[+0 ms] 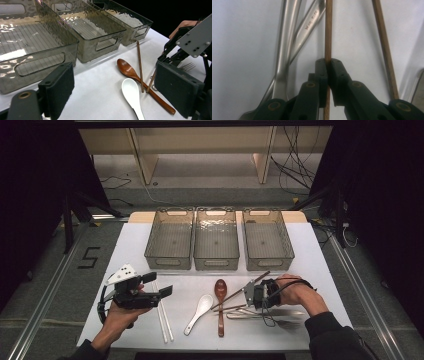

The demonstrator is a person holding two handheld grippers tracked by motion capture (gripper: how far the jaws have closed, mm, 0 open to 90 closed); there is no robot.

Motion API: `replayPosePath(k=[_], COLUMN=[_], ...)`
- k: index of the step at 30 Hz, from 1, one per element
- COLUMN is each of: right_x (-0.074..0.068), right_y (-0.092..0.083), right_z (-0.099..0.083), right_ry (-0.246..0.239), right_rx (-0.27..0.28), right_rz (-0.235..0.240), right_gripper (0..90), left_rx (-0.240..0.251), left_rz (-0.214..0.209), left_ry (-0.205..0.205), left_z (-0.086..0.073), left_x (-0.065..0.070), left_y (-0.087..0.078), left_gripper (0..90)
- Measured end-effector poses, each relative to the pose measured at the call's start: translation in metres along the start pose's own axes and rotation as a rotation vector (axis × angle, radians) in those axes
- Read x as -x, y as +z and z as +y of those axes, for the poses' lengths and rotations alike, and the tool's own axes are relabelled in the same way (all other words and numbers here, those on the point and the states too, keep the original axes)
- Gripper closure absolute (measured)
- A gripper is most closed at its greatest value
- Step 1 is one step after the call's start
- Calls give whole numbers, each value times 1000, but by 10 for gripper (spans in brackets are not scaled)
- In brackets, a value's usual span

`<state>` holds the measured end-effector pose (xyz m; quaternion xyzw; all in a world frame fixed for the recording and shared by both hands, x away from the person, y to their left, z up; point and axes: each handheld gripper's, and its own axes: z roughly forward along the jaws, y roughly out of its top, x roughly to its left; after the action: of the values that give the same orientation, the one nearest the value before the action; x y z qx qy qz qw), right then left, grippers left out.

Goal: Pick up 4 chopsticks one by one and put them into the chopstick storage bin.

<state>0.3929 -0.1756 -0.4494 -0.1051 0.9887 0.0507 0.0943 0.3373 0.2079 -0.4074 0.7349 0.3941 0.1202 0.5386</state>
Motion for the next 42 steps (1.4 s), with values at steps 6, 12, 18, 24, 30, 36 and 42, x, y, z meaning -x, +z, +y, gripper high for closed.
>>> replayPosePath(k=[6,12,18,24,30,36,42], right_x=[0,-1,0,-4,-5,-7,-8], right_y=[-13,-25,-37,-39,-39,-40,-42], right_z=[3,14,27,40,48,55,61], right_ry=[3,4,26,4,-12,-18,-33], right_rx=[42,70,107,77,76,67,59], right_rz=[-56,-102,-114,-128,-152,-169,-177], right_gripper=[854,854,854,854,854,854,854], left_rx=[-18,-95,-166,-249,-343,-444,-509], left_rz=[-17,-51,-80,-102,-141,-189,-212], left_ry=[2,43,108,218,294,356,378], left_z=[0,4,11,20,24,23,20], left_x=[1,8,21,39,54,62,69], left_y=[2,14,27,44,66,82,96], left_gripper=[157,157,190,230,273,349,415])
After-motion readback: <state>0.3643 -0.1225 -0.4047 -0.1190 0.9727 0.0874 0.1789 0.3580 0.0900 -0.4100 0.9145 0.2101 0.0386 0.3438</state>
